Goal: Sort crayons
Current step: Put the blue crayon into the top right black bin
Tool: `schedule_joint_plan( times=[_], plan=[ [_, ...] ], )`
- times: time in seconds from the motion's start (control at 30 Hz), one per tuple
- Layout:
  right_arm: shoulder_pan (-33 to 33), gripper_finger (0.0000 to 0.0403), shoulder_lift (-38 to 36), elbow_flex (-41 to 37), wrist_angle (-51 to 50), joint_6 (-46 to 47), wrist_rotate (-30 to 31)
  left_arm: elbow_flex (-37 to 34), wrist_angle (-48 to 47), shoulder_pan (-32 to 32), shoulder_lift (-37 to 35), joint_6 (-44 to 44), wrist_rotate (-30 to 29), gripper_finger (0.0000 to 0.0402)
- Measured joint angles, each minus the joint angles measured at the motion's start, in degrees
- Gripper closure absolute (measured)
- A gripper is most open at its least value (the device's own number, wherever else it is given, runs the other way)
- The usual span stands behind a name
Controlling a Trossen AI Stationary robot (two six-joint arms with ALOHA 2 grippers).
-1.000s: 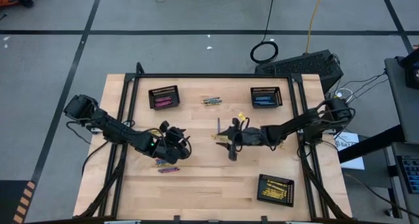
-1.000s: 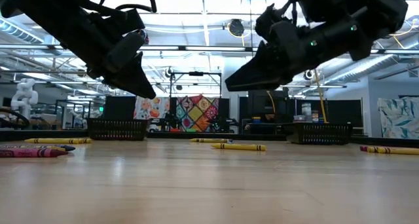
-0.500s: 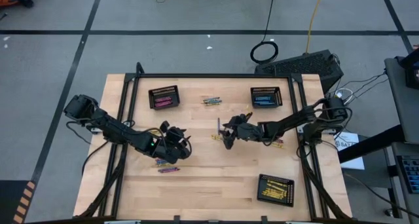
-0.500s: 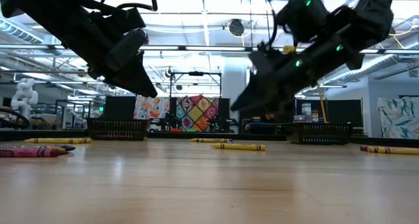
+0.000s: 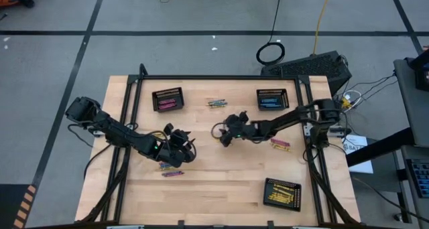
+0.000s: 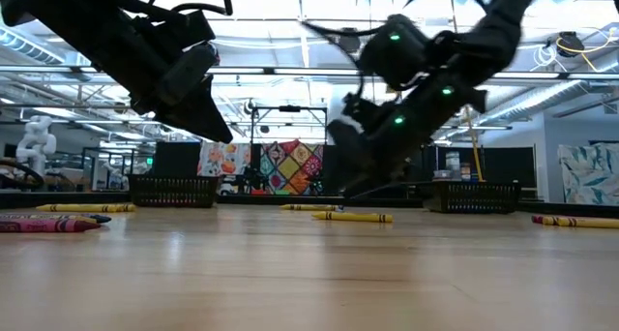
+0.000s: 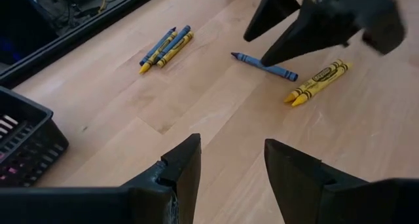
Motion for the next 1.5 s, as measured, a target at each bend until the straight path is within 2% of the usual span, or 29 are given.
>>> schedule_joint_plan(
  times=[0.13,0.3,0.4,0.63,0.73,0.9,1.0,1.2,1.3,1.5],
  plan=[
    [-0.02,0.0177,3.01,6.1,-9.47,-0.2,3.05,0.0,-0.01,0.0,0.0,0.0,0.02,0.0228],
    [-1.43,0.022,4.7,8.38,-13.98,-0.56,-4.15,0.0,-0.15,0.0,0.0,0.0,0.02,0.0228],
    [-2.36,0.0253,4.65,8.53,-16.03,-0.69,-6.65,0.0,-0.15,0.0,0.0,0.0,0.02,0.0228],
    [-3.41,0.0353,4.67,8.64,-25.92,-9.04,-7.88,0.0,-0.19,0.0,0.0,0.01,0.03,0.0228],
    [-3.61,0.0392,4.58,8.71,-29.63,-9.51,-7.86,0.0,-0.19,0.0,0.0,0.01,0.02,0.0228],
    [-2.34,0.0391,3.48,8.49,-32.29,-12.9,-5.47,0.0,-0.21,0.0,0.0,0.02,0.04,0.0228],
    [-1.03,0.0398,-0.26,8.36,-36.27,-15.03,-4.84,0.0,-0.25,-0.09,0.0,0.02,0.04,0.0228],
    [0.85,0.04,-12.17,8.27,-54.95,-17.58,3.13,0.0,-0.34,-0.11,0.0,0.31,0.04,0.0228],
    [-0.79,0.0401,-17.95,8.15,-65.22,-19.47,3.29,0.0,-0.28,-0.11,0.0,0.37,0.04,0.0228],
    [-10.1,0.0401,-24.9,8.18,-77.41,-26.94,3.56,0.0,-0.27,-0.11,0.0,0.39,0.02,0.0228]
  ],
)
